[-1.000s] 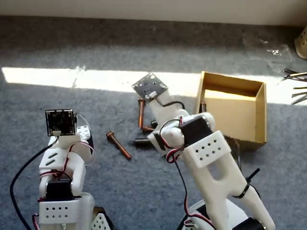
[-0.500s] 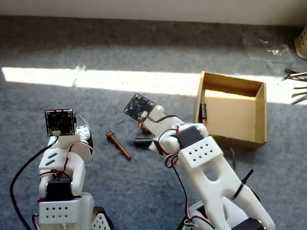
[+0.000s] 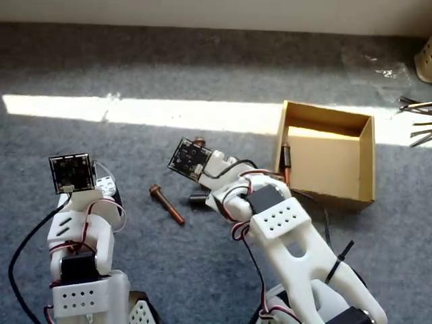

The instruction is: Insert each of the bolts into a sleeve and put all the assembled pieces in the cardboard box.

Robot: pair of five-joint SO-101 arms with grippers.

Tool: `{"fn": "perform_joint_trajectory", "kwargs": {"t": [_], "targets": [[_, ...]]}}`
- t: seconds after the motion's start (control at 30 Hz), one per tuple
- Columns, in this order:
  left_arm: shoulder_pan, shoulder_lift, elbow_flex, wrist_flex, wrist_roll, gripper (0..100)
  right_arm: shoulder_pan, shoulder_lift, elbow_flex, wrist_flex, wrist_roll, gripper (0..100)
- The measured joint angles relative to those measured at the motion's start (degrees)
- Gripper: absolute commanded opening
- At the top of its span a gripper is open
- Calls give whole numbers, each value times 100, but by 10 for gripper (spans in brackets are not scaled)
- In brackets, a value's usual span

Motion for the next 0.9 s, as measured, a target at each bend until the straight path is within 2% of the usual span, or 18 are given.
{"fn": "perform_joint_trajectory", "kwargs": {"t": [0.23, 0.57, 0.77, 0.9], "targets": [[-185, 0, 0, 0, 0, 6, -475, 18, 0, -53, 360, 169], [-211, 0, 0, 0, -18, 6, -633, 1600, -360, -53, 396, 194], [-211, 0, 0, 0, -18, 6, -738, 1732, -615, -53, 396, 224], [-211, 0, 0, 0, -18, 6, -765, 1732, -624, -53, 800, 224]]}}
